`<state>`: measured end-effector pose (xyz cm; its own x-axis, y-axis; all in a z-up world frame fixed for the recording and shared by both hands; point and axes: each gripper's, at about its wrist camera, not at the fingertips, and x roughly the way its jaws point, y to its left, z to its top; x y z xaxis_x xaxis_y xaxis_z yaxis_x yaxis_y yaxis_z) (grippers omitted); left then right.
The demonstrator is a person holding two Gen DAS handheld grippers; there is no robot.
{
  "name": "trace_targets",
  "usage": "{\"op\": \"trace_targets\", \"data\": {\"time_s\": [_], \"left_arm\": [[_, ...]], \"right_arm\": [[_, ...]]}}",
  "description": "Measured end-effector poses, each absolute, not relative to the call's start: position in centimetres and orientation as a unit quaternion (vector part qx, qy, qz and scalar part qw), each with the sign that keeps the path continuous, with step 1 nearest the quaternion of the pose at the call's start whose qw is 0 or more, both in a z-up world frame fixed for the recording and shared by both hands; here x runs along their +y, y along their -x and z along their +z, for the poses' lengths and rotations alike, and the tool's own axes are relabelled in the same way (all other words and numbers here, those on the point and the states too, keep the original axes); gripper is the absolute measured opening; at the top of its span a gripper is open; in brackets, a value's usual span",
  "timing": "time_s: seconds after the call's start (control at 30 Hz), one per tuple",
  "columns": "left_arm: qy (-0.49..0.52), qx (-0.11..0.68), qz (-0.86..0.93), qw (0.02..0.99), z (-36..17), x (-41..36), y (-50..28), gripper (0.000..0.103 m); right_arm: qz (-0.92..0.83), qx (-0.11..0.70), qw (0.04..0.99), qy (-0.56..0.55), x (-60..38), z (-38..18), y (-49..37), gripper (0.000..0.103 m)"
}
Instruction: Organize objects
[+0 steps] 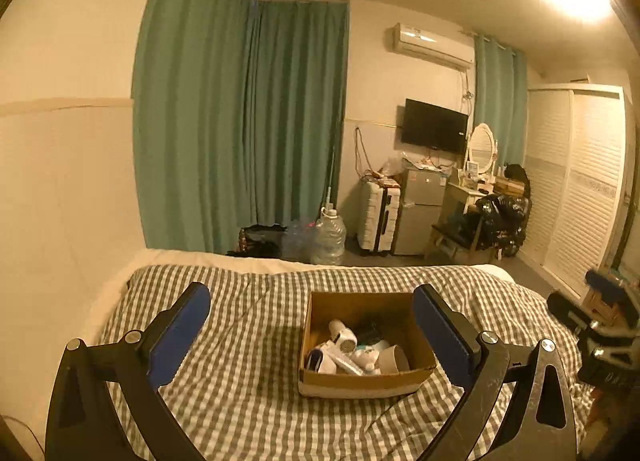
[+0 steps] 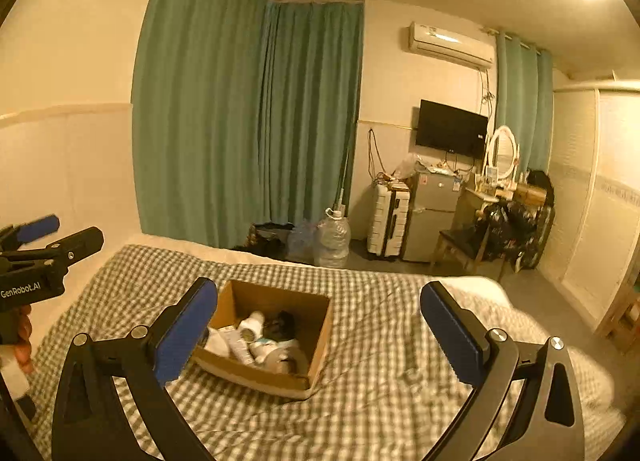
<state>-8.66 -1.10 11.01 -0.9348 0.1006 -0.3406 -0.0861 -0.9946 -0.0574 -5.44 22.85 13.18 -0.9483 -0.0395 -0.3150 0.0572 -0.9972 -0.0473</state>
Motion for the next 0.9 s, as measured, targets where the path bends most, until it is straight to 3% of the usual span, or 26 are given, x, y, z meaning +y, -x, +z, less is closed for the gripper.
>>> {"op": "trace_targets", "data": {"time_s": [0.3,0.57,0.9], "left_arm": [[0.157,0.036,0.986,0.029,6.3,0.3,5.9,0.103],[0.157,0.018,0.987,0.015,0.8,-0.2,4.2,0.103],[0.185,0.031,0.982,0.016,-0.9,0.7,4.7,0.103]], "right_arm": [[-0.981,0.007,0.021,-0.191,22.7,6.4,5.1,0.102],[-0.987,0.015,0.002,-0.157,22.8,2.8,4.4,0.102],[-0.983,0.026,0.011,-0.182,22.4,-0.4,4.6,0.102]]}}
